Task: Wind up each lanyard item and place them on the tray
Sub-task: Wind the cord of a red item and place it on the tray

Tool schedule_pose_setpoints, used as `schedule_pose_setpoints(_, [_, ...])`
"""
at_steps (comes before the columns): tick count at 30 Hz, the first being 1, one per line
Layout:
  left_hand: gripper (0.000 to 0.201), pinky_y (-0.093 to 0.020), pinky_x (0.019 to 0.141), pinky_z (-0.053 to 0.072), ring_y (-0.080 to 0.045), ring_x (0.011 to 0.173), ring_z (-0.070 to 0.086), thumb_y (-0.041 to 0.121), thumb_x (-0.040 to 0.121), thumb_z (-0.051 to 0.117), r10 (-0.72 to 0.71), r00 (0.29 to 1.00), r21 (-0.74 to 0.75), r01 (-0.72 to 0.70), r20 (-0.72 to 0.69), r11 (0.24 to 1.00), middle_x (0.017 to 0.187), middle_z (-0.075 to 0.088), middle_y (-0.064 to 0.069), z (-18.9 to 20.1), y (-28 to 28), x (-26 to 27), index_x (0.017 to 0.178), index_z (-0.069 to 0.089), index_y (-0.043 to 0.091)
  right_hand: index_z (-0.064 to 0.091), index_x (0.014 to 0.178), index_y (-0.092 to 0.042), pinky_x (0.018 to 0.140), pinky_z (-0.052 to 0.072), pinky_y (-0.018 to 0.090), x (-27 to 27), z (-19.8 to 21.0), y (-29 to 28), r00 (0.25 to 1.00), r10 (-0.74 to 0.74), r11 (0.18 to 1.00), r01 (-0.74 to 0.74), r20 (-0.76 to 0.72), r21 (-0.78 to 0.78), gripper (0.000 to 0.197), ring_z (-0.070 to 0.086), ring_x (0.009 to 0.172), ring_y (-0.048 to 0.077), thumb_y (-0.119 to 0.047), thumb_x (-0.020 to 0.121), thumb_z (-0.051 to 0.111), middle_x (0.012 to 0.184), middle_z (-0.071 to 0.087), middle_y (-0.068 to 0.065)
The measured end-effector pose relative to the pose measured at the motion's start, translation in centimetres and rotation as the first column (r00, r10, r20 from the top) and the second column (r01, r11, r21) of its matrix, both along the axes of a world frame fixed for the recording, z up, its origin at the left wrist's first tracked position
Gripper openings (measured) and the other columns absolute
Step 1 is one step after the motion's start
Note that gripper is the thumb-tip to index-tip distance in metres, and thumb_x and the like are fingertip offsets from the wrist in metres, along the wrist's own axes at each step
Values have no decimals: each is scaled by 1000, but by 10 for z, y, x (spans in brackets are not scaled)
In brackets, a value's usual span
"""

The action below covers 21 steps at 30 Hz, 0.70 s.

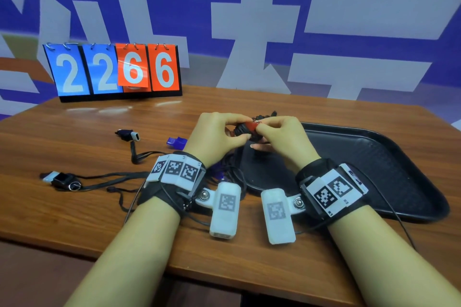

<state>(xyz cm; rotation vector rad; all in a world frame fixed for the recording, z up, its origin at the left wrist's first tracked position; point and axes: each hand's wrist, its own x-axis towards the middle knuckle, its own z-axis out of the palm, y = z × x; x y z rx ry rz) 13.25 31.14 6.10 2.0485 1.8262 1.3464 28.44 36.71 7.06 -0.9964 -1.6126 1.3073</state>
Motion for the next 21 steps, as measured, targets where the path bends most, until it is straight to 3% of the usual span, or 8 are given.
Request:
schedule_pose_setpoints(3, [31,-6,70,45,-1,65,64,15,79,78,9,1000,1,-9,-2,1000,87,76,9,1,0,1,108,77,25,74,73,-7,62,60,28,-1,-1,0,998,-48,999,47,30,15,21,61,51,8,-1,87,60,54,62,-1])
schedule_pose_setpoints(5, [29,-7,69,47,-5,66,65,15,80,78,13,1000,-12,-13,9,1000,86,76,8,1,0,1,107,77,25,74,72,-5,60,60,26,0,-2,0,998,-53,999,53,25,-6,21,62,53,9,-1,87,60,51,60,-1])
schedule_pose_setpoints(9, [28,-8,68,48,-1,67,65,15,81,77,8,998,-55,-5,61,998,89,76,10,1,-1,-1,107,77,25,72,85,7,62,59,26,2,0,0,1000,12,996,-13,-7,-87,18,67,64,15,3,89,55,72,65,15])
schedule_pose_setpoints(13, [25,-6,67,47,7,66,63,13,81,77,0,995,-78,8,95,997,85,74,13,0,-1,-2,103,77,25,69,84,4,66,62,31,6,5,0,995,59,980,-74,-81,-186,15,67,62,19,5,92,57,67,65,12])
schedule_pose_setpoints(18, [27,-25,81,59,-2,80,72,12,81,79,-25,977,-83,44,211,996,95,77,7,-3,3,-5,107,77,18,68,91,9,64,61,31,8,7,1,993,74,980,-89,-92,-180,12,67,60,19,1,93,59,75,65,15])
schedule_pose_setpoints(21, [28,-26,74,61,-10,78,75,6,83,77,-63,938,-105,104,340,989,96,77,2,-3,3,-4,110,75,11,68,91,6,66,62,33,10,8,2,991,93,980,-108,-94,-168,12,65,62,20,-2,93,61,76,64,15])
